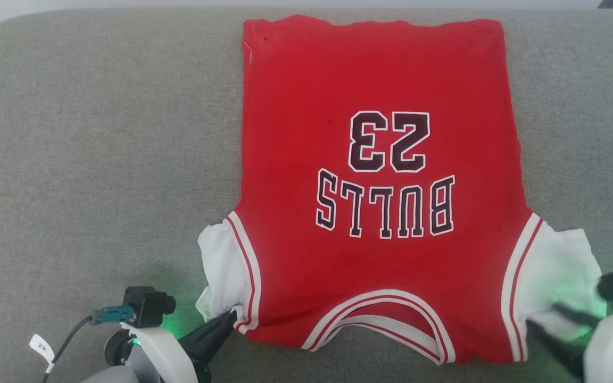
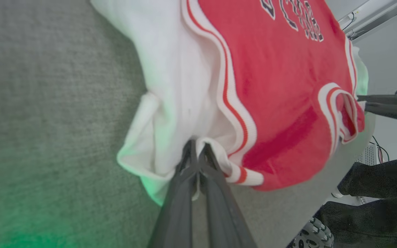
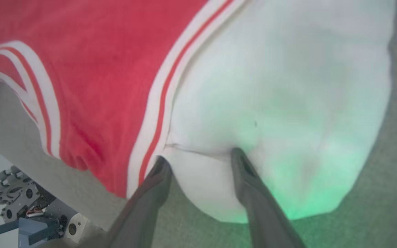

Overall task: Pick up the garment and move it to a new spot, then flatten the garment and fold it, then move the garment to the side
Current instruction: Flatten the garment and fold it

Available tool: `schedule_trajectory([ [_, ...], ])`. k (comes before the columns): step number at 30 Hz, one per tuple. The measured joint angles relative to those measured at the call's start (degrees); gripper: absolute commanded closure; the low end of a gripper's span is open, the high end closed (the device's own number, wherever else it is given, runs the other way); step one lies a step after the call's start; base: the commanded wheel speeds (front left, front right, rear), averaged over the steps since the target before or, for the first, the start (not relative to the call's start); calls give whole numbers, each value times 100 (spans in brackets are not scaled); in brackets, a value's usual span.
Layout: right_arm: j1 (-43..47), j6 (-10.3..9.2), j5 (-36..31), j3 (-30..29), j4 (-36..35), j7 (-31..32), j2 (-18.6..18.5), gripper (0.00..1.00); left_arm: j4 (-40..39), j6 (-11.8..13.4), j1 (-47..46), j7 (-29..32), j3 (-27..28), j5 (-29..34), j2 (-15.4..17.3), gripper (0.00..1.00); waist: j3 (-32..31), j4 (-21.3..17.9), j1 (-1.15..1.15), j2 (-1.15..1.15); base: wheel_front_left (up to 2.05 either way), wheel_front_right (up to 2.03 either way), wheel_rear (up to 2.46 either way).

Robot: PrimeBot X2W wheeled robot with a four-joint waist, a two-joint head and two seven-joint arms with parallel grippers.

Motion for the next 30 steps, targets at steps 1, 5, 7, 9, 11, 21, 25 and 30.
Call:
schedule_trajectory([
  [1,-2,-1,68,-107,-103,11,-56,0,-25,0,-3,-2,5,19,12,100,20,-8,0,0,0,0,0],
  [5,-1,-7,347,-760,-650,218,-267,0,-166,0,-4,-3,57,89,71,100,91,-22,0,0,0,0,0],
  [7,-4,-7,419,-951,-804,304,-309,0,-198,1,-5,-3,79,137,81,100,108,-17,0,0,0,0,0],
  [9,-58,-7,537,-1296,-1099,509,-412,0,-264,2,-10,-2,118,205,83,100,143,11,0,0,0,0,0],
  [11,-282,-7,643,-1621,-1281,723,-479,0,-327,5,-27,-1,145,286,68,100,185,54,0,0,0,0,0],
  [21,-3543,-7,276,-1100,18,1913,-725,0,-636,11,-419,0,151,705,-94,100,695,431,0,0,0,0,0],
  [25,-4956,-5,-286,-575,1124,2329,-662,0,-784,9,-629,-19,112,869,-146,100,1016,623,0,0,0,0,0],
  [30,-6333,-7,-923,-230,2495,2679,-475,0,-943,-11,-920,-45,-1,972,-267,100,1428,923,0,0,0,0,0],
])
